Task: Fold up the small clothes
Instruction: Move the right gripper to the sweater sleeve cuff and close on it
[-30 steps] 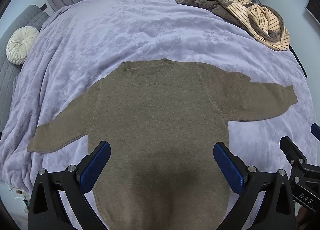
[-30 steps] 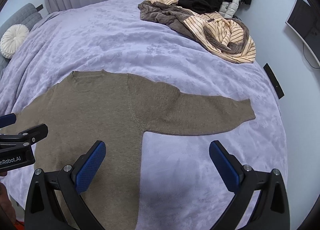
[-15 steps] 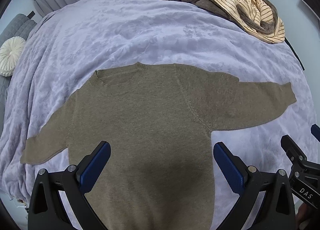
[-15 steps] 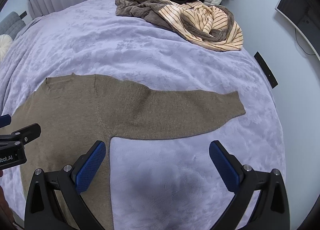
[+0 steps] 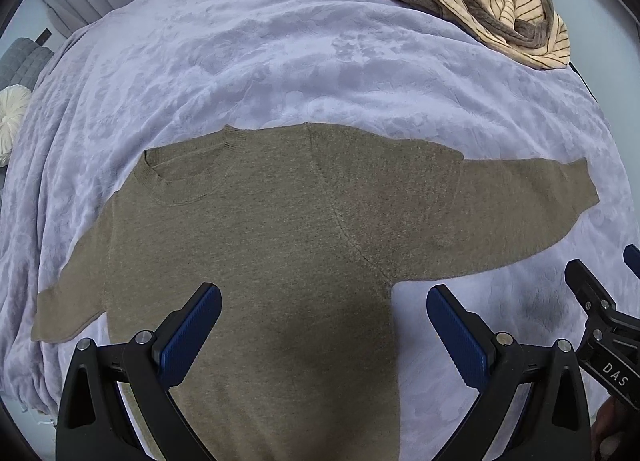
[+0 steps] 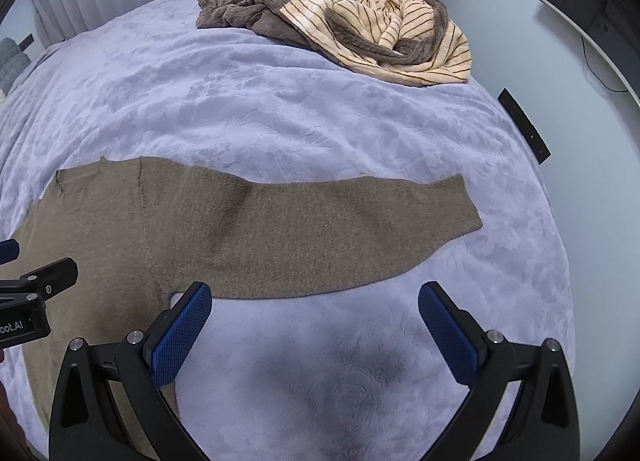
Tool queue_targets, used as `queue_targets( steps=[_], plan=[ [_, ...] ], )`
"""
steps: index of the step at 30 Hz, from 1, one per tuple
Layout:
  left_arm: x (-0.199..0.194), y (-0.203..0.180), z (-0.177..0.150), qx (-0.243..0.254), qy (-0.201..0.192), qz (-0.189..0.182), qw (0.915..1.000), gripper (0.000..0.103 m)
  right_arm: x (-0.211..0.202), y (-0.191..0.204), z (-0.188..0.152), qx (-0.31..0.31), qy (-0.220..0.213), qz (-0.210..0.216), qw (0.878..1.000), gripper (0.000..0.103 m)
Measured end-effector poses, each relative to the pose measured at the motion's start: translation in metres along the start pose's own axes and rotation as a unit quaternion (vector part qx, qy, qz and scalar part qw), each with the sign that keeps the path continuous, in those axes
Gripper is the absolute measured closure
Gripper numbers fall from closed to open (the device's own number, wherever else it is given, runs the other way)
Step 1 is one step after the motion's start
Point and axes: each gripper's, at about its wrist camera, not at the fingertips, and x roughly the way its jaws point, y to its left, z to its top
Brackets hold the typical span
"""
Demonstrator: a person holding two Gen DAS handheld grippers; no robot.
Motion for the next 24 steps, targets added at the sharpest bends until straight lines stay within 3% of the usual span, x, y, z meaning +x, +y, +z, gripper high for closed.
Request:
queue_targets(
  steps=[6,12,16,19,20,21,22,24],
  plan=[
    [0.024,-0.02,0.006,0.022,0.021,0.009,0.9995,0.0,0.049,-0.032,0.007,0.029,0.018,-0.004,0.999,0.0],
    [0.036,-0.025,0.009,0.039,0.03,0.019,0.9986,0.0,0.12,-0.1,0.018,0.108,0.052,-0.023,0.992,0.0],
    [0.043,-0.025,0.009,0.048,0.035,0.026,0.9979,0.0,0.164,-0.126,0.036,0.151,0.056,0.005,0.987,0.004],
    [0.046,-0.021,0.011,0.044,0.034,0.027,0.9981,0.0,0.17,-0.135,0.044,0.177,0.036,0.044,0.982,0.024],
    [0.048,-0.019,0.013,0.041,0.035,0.027,0.9982,0.0,0.167,-0.136,0.045,0.178,0.027,0.05,0.982,0.043],
    [0.05,-0.017,0.014,0.037,0.037,0.028,0.9982,0.0,0.163,-0.136,0.045,0.177,0.017,0.049,0.983,0.07],
    [0.053,-0.016,0.016,0.033,0.039,0.029,0.9983,0.0,0.159,-0.138,0.043,0.178,0.011,0.056,0.982,0.077],
    [0.059,-0.014,0.018,0.024,0.043,0.029,0.9984,0.0,0.146,-0.143,0.038,0.184,-0.009,0.074,0.98,0.078]
  ],
)
